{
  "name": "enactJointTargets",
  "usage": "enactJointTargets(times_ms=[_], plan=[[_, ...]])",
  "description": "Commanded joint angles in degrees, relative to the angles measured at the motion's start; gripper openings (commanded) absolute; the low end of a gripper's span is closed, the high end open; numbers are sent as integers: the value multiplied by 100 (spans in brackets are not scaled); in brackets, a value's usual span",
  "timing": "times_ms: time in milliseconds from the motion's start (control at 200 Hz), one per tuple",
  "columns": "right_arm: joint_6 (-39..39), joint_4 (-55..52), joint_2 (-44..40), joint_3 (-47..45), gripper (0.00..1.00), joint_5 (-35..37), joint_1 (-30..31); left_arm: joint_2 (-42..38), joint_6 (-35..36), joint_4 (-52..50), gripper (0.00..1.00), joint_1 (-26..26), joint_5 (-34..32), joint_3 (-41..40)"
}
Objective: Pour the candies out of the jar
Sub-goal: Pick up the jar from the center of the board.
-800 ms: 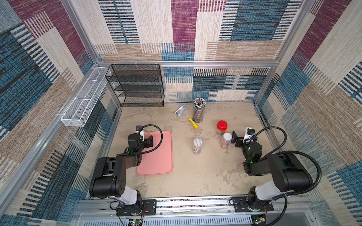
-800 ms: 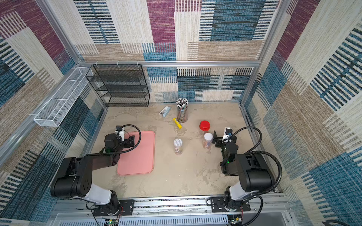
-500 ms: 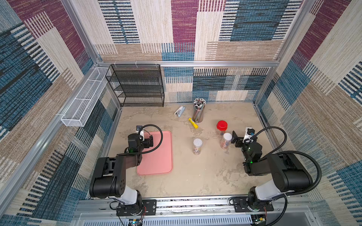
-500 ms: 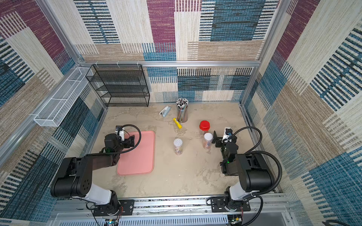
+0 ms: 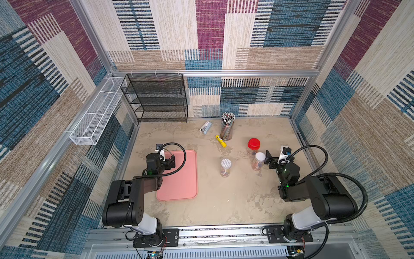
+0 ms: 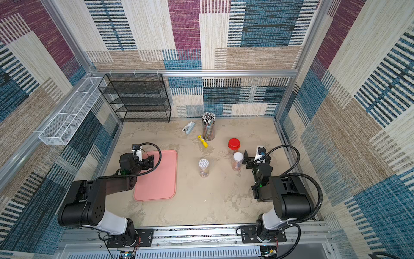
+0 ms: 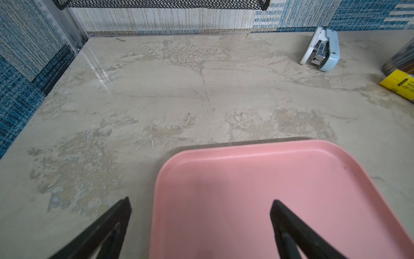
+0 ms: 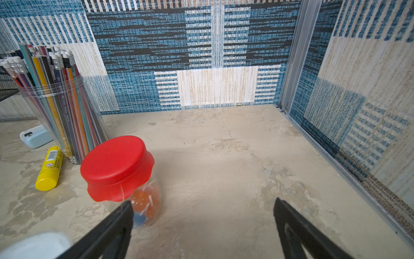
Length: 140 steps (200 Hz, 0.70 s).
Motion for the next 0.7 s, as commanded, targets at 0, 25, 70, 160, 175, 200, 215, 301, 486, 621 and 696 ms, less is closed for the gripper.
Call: enactJointTargets(times_ms=[0, 25, 70, 160, 175, 200, 215, 301, 486, 621, 696], plan=[[-27, 285, -5, 13, 100, 0, -1, -12, -70, 156, 99, 2, 60, 34], [-27, 294, 1, 12, 100, 0, -1, -7, -70, 157, 99, 4, 57, 34], [-27, 294, -8, 12, 100, 5, -1, -1, -64, 158, 99, 4, 60, 29], [-23, 307, -8, 7, 100, -2, -1, -4, -67, 156, 99, 4, 60, 29], [-27, 307, -10, 3, 100, 0, -1, -9, -72, 159, 99, 3, 60, 29], [-27, 302, -7, 3, 100, -2, -1, -12, -64, 161, 99, 3, 60, 20], [-27, 309, -12, -1, 100, -1, -1, -16, -71, 163, 99, 4, 60, 13], [1, 223, -85, 26, 100, 80, -1, -25, -66, 189, 99, 4, 45, -5], [36, -2471, -830, 1177, 100, 262, -1, -333, -91, -711, 99, -64, -209, 341], [143, -3477, -1255, 1657, 100, 170, 8, -661, -499, -2369, 99, -110, -635, 1110], [415, -3990, -1528, 1884, 100, 43, 16, -695, -864, -3016, 99, -110, -613, 1476]])
